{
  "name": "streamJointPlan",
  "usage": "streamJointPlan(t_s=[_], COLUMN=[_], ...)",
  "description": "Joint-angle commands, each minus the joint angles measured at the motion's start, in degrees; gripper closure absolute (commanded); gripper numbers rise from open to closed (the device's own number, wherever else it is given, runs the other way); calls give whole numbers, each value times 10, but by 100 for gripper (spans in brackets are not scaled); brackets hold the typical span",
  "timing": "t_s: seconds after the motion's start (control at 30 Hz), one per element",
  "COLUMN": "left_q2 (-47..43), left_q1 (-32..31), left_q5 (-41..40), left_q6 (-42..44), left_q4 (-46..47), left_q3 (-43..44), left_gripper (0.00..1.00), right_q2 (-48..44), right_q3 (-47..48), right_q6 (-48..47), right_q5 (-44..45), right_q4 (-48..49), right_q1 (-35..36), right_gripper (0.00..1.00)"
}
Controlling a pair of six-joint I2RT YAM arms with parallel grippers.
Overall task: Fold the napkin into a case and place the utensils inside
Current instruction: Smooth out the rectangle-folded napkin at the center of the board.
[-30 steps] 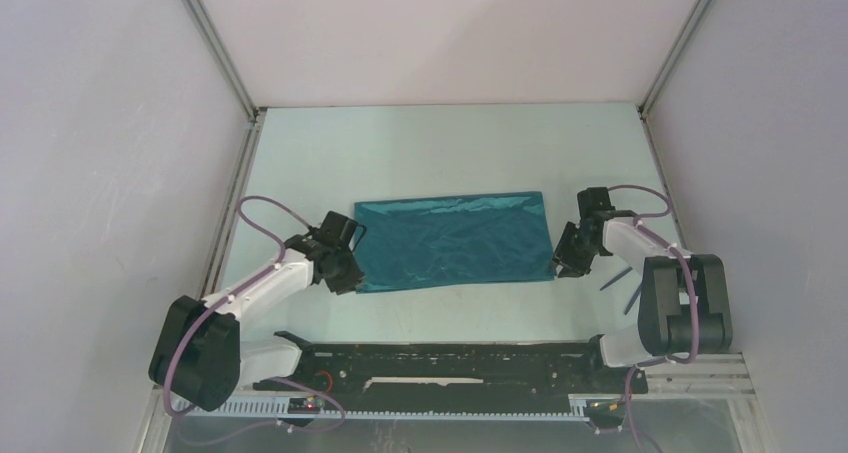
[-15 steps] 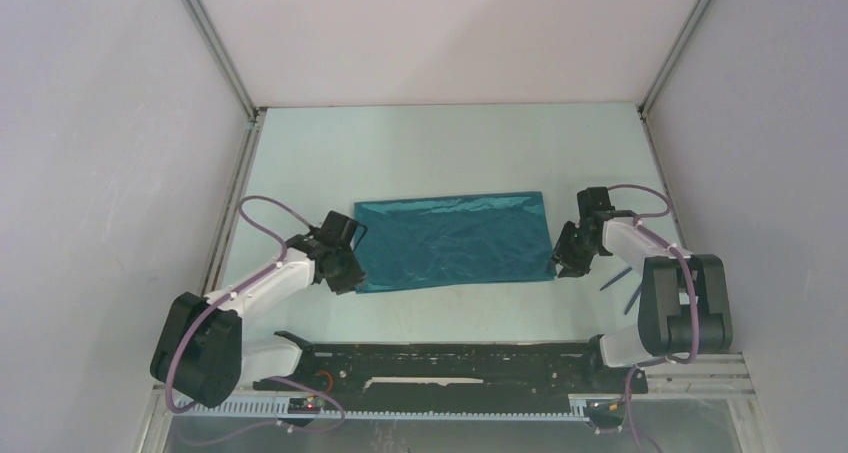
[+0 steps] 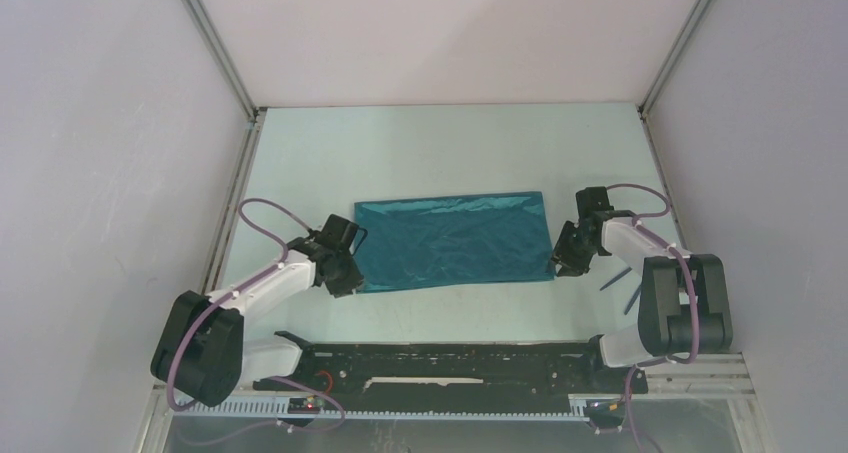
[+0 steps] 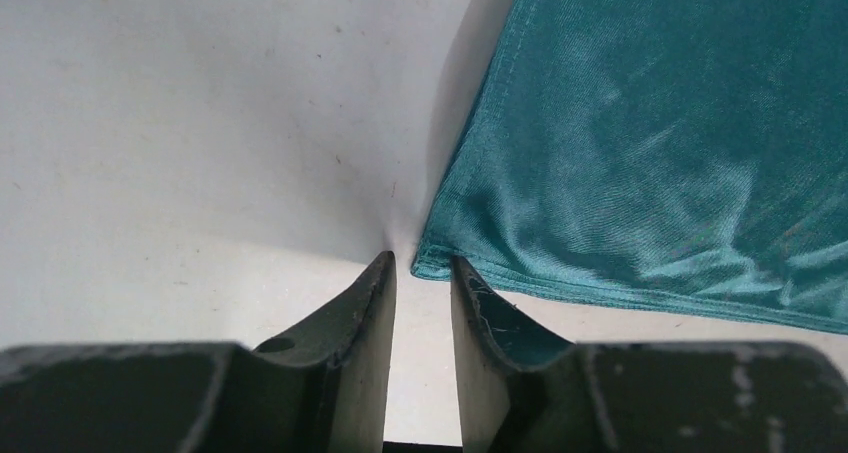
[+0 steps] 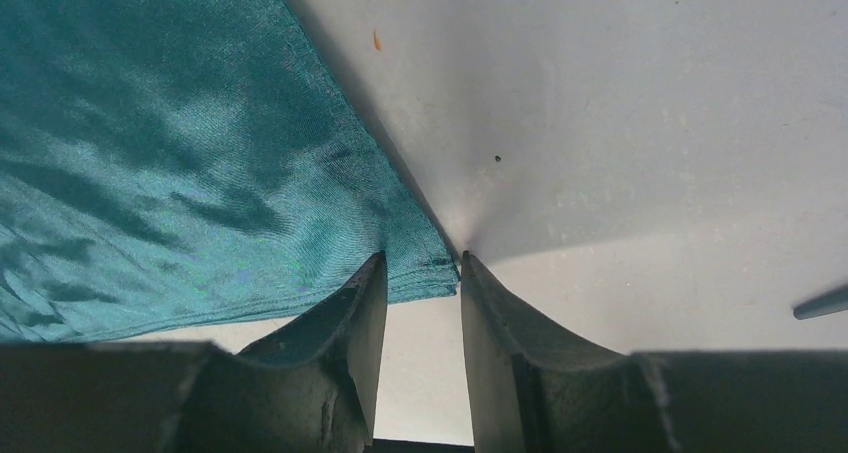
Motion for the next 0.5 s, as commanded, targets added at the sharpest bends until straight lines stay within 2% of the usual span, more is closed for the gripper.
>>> streamJointPlan(t_s=[0.0, 0.2, 0.33, 0.47], left_q2=[5, 1, 0, -11], left_q1=[-2, -2, -3, -3], left_q5=[-25, -30, -26, -33], left_q6=[5, 6, 5, 7], left_q4=[11, 19, 25, 21], left_q3=[13, 13, 12, 11], left_gripper=[70, 77, 86, 100], right_q2=[3, 7, 7, -4], right_q3=[-3, -3, -3, -3], right_q6=[-5, -5, -5, -3], right_q5=[6, 6, 6, 6], right_q4=[11, 15, 15, 12], right_q1=[6, 9, 10, 10], right_gripper=[60, 59, 60, 65])
